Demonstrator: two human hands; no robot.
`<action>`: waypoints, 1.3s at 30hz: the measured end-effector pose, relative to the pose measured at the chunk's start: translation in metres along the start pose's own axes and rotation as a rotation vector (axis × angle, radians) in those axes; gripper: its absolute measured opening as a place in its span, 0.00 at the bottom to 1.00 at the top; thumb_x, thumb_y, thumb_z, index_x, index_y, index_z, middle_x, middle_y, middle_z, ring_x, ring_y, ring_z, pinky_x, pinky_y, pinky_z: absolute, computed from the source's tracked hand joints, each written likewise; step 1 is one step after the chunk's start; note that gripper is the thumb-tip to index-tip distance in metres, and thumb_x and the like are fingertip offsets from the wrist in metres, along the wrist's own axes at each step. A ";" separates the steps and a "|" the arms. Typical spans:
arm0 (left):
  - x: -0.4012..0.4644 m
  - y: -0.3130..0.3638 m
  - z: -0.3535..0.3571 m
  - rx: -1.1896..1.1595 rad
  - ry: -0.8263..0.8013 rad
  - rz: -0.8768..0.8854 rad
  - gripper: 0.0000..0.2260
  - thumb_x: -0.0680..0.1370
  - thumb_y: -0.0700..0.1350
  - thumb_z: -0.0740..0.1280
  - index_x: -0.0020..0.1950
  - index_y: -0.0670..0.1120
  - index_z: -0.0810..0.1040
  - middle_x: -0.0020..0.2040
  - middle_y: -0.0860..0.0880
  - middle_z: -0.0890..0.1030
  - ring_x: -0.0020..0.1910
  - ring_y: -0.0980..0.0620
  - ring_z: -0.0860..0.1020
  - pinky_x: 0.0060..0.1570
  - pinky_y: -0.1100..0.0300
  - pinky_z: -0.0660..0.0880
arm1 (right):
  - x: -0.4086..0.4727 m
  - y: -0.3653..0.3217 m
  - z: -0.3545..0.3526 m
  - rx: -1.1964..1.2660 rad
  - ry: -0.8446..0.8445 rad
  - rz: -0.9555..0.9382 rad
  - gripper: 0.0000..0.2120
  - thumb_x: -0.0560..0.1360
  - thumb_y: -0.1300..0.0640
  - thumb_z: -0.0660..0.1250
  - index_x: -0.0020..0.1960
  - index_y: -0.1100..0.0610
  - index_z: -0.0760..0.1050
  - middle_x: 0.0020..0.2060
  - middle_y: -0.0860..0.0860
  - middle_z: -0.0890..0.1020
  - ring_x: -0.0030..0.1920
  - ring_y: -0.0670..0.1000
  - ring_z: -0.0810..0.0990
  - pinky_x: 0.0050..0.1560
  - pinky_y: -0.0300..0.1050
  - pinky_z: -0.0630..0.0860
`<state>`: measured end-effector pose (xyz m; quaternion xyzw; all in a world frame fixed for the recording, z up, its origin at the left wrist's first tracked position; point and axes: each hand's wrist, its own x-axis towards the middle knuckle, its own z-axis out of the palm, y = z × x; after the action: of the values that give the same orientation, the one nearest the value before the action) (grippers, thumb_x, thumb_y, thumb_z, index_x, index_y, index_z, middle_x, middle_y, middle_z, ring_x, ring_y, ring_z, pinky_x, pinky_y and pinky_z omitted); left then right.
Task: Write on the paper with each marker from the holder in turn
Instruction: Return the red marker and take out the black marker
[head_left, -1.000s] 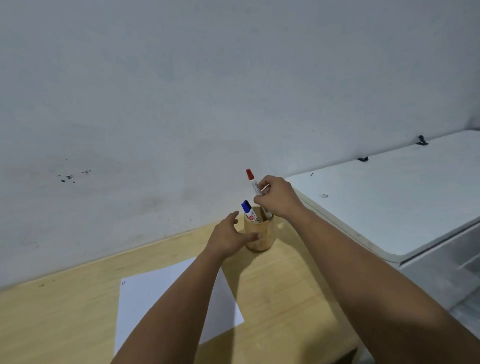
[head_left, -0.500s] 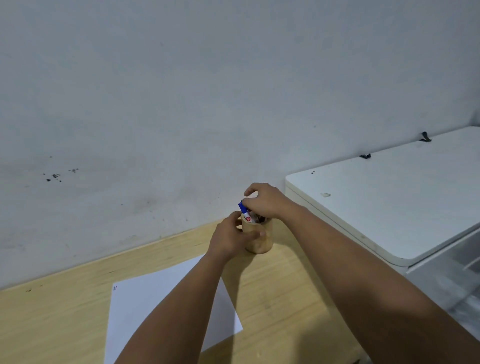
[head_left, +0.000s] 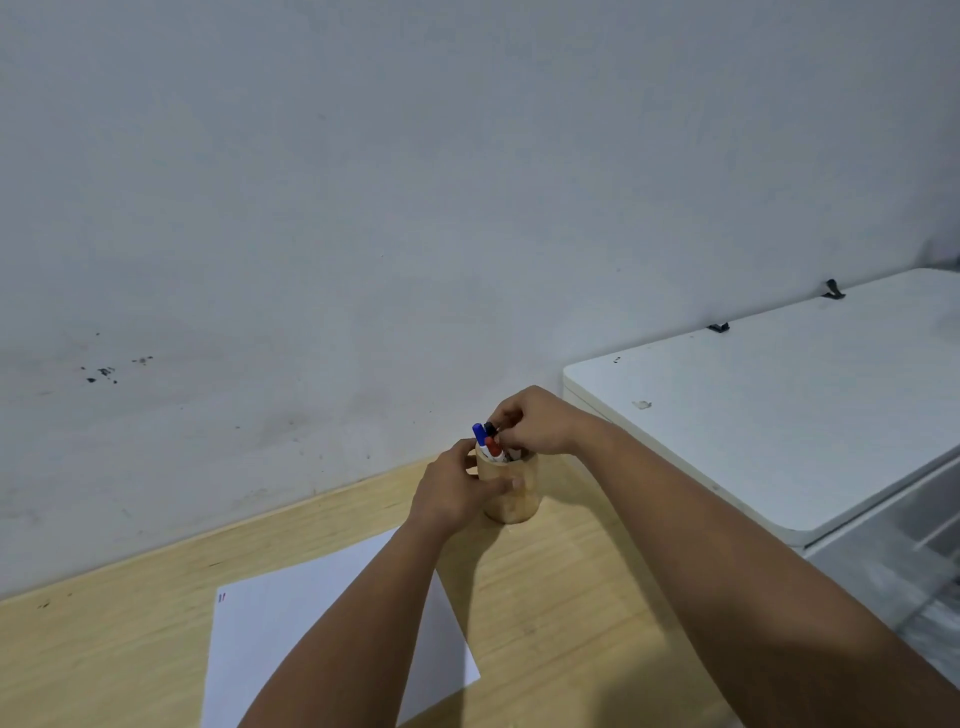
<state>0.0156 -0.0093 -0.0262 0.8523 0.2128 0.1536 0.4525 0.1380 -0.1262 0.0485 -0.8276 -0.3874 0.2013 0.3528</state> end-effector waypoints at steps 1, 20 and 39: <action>-0.001 0.001 0.000 -0.001 -0.001 -0.003 0.31 0.65 0.58 0.81 0.66 0.54 0.78 0.56 0.56 0.85 0.53 0.56 0.83 0.54 0.52 0.80 | 0.000 0.003 0.000 0.016 0.024 -0.015 0.07 0.77 0.67 0.72 0.50 0.58 0.85 0.41 0.53 0.84 0.39 0.52 0.81 0.42 0.43 0.80; -0.095 0.062 -0.112 -0.181 0.416 0.005 0.28 0.81 0.66 0.55 0.45 0.44 0.81 0.42 0.48 0.85 0.40 0.48 0.83 0.48 0.50 0.79 | -0.080 -0.121 0.014 0.279 0.135 -0.153 0.11 0.80 0.64 0.71 0.61 0.62 0.85 0.43 0.54 0.84 0.41 0.51 0.80 0.45 0.45 0.77; -0.210 -0.132 -0.288 0.614 0.532 -0.301 0.25 0.85 0.58 0.49 0.41 0.43 0.74 0.40 0.43 0.79 0.42 0.39 0.77 0.41 0.50 0.69 | -0.040 -0.130 0.165 0.262 0.128 -0.191 0.10 0.80 0.65 0.68 0.57 0.55 0.81 0.45 0.59 0.87 0.37 0.51 0.79 0.40 0.46 0.78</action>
<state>-0.3253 0.1542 0.0054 0.8376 0.4797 0.2300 0.1244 -0.0517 -0.0285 0.0363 -0.7451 -0.4116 0.1626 0.4990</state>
